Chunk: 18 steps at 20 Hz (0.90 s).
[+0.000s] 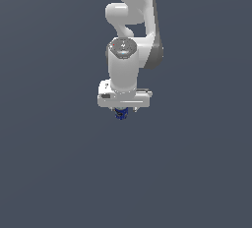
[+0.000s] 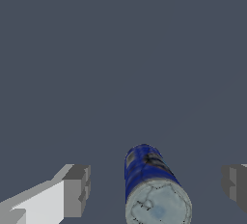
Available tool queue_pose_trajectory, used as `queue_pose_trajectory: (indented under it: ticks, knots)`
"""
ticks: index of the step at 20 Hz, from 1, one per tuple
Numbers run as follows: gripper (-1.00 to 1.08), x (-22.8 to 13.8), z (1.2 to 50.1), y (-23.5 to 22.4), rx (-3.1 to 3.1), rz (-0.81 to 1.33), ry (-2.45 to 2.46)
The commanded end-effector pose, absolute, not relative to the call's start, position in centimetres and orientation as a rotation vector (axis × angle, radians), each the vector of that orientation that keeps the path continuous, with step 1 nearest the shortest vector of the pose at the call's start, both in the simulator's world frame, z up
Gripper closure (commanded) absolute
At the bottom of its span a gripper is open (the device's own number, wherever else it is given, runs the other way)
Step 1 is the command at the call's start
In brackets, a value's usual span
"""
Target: Pick up the object and move it to a goal position.
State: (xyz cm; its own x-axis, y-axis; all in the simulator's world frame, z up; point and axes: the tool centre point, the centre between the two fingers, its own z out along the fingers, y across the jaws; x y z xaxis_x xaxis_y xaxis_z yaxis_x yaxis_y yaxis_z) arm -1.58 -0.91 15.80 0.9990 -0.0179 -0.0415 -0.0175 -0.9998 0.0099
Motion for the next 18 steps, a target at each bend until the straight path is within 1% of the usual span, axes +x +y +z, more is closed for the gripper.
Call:
queue_pose_trajectory:
  ticks: [1, 9, 18]
  knots:
    - [-0.92, -1.6, 15.8, -0.9, 3.131, -0.065, -0.028]
    - [-0.92, -1.5, 16.5, -3.0, 3.146, -0.068, -0.077]
    - [-0.92, -2.2, 16.0, -3.0, 3.145, -0.061, -0.077]
